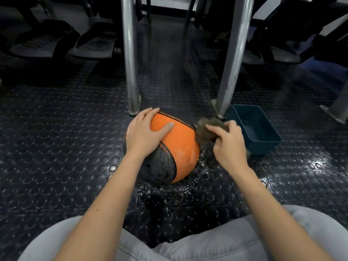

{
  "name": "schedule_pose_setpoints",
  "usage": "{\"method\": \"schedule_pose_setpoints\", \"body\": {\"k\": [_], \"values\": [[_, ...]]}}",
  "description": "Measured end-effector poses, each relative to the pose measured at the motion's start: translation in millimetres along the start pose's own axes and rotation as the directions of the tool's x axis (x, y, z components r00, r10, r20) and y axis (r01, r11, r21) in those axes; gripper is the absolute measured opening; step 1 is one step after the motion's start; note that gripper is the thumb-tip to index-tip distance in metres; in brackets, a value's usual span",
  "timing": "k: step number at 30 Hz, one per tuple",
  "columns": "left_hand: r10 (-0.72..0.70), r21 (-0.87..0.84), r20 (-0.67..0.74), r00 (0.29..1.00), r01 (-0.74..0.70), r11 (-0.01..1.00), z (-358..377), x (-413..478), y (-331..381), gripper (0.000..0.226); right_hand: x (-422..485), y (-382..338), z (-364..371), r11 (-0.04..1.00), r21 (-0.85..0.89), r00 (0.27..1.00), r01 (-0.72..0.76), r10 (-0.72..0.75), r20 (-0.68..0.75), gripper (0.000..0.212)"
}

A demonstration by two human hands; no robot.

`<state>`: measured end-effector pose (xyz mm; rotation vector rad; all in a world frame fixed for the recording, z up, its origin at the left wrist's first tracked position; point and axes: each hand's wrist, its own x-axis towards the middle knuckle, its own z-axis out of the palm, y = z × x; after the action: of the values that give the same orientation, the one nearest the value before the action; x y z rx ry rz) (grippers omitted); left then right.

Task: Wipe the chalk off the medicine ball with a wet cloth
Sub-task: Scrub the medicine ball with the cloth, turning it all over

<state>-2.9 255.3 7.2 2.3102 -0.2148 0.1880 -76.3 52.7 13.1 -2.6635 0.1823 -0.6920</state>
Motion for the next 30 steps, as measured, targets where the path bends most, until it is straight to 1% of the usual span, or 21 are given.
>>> {"method": "schedule_pose_setpoints", "body": {"k": [2,4,5,6,8,9,11,13,14,15,17,18,19,20,22,24,25,26,27,29,30], "values": [[-0.020,-0.010,0.003,1.000,0.020,1.000,-3,2,-3,0.062,-3,-16,-6,0.961,0.236,0.981,0.146,-0.109,-0.161,0.045],[-0.021,-0.019,-0.005,1.000,0.020,1.000,-4,3,-6,0.061,-15,-25,2,0.908,0.307,0.958,0.284,-0.256,-0.127,0.045],[-0.020,-0.027,-0.004,1.000,0.020,0.999,-4,4,-5,0.061,-21,-26,9,0.916,0.279,0.957,0.288,-0.283,-0.058,0.045],[-0.021,-0.035,0.002,1.000,0.021,0.999,-4,4,-4,0.061,-22,-22,14,0.945,0.243,0.972,0.220,-0.234,0.031,0.046],[-0.021,-0.046,0.009,1.000,0.022,0.999,-4,3,-3,0.061,-14,-7,17,0.999,0.005,0.988,0.037,-0.037,0.147,0.047],[-0.020,-0.045,0.008,1.000,0.020,0.999,-3,2,-2,0.061,-11,-1,15,0.997,-0.076,0.993,-0.015,0.024,0.115,0.047],[-0.013,-0.041,0.007,1.000,0.014,0.999,-3,2,-1,0.061,-4,-2,2,0.999,0.042,0.997,-0.023,0.026,-0.067,0.047],[-0.017,-0.044,0.002,1.000,0.017,0.999,-3,1,-2,0.060,-6,-12,-3,0.968,0.225,0.978,0.107,-0.062,-0.198,0.046],[-0.017,-0.046,-0.001,1.000,0.017,0.999,-3,1,-2,0.059,-9,-16,-1,0.948,0.254,0.966,0.193,-0.138,-0.220,0.045],[-0.018,-0.047,-0.002,1.000,0.018,0.999,-4,1,-3,0.059,-13,-18,5,0.939,0.245,0.962,0.243,-0.200,-0.187,0.044],[-0.025,-0.048,0.006,1.000,0.025,0.999,-5,2,-3,0.060,-15,-10,18,0.982,0.073,0.981,0.177,-0.181,0.065,0.046],[-0.026,-0.052,0.015,1.000,0.027,0.998,-5,2,-2,0.060,-15,-1,21,0.991,-0.115,0.974,0.062,-0.035,0.225,0.049],[-0.028,-0.060,0.015,0.999,0.029,0.998,-6,2,-2,0.060,-13,6,21,0.958,-0.284,0.947,-0.031,0.119,0.297,0.051],[-0.027,-0.066,0.014,1.000,0.028,0.997,-6,1,-3,0.060,-11,8,18,0.942,-0.321,0.938,-0.095,0.193,0.289,0.053],[-0.028,-0.073,0.005,1.000,0.028,0.997,-7,0,-4,0.059,-6,-1,10,0.988,-0.116,0.988,-0.103,0.115,0.101,0.055],[-0.027,-0.068,-0.009,1.000,0.027,0.997,-5,-1,-4,0.059,-7,-19,3,0.984,0.149,0.991,0.094,-0.079,-0.104,0.051],[-0.021,-0.057,-0.016,1.000,0.020,0.998,-5,0,-4,0.059,-9,-24,5,0.963,0.180,0.974,0.199,-0.175,-0.141,0.048],[-0.017,-0.048,-0.021,1.000,0.016,0.999,-5,0,-3,0.059,-13,-26,9,0.953,0.153,0.964,0.261,-0.248,-0.099,0.047],[-0.015,-0.043,-0.018,1.000,0.014,0.999,-5,1,-1,0.059,-15,-23,13,0.966,0.100,0.971,0.240,-0.241,-0.004,0.048],[-0.013,-0.042,-0.006,1.000,0.013,0.999,-4,0,0,0.060,-14,-5,17,0.992,-0.123,0.963,-0.006,0.039,0.267,0.051],[-0.012,-0.039,-0.005,1.000,0.012,0.999,-3,0,1,0.060,-12,2,15,0.969,-0.231,0.947,-0.083,0.149,0.285,0.051]]}}
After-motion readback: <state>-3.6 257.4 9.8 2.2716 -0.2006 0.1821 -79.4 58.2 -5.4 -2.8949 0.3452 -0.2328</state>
